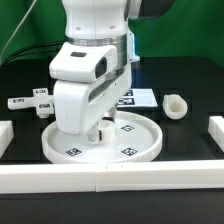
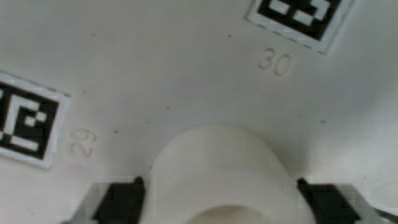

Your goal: Assemble round table

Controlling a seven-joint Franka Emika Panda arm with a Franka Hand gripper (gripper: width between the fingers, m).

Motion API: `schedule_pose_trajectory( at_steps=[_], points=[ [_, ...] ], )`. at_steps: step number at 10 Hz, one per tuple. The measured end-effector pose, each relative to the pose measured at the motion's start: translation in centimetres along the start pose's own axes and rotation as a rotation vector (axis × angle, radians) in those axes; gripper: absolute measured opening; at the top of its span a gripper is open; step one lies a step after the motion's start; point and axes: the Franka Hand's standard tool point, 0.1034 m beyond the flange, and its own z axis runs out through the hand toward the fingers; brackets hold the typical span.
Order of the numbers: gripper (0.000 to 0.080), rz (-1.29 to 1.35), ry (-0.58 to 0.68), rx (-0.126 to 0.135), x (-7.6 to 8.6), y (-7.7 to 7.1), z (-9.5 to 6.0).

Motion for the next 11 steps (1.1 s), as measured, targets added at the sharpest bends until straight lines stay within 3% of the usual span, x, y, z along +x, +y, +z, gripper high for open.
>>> schedule_pose_trajectory(
  at_steps=[5, 11],
  points=[
    [0.0406, -0.047, 0.012, 0.003, 4.4, 0.1, -0.1],
    [0.0406, -0.046, 0.01, 0.014, 7.5, -1.1, -0.1]
  ],
)
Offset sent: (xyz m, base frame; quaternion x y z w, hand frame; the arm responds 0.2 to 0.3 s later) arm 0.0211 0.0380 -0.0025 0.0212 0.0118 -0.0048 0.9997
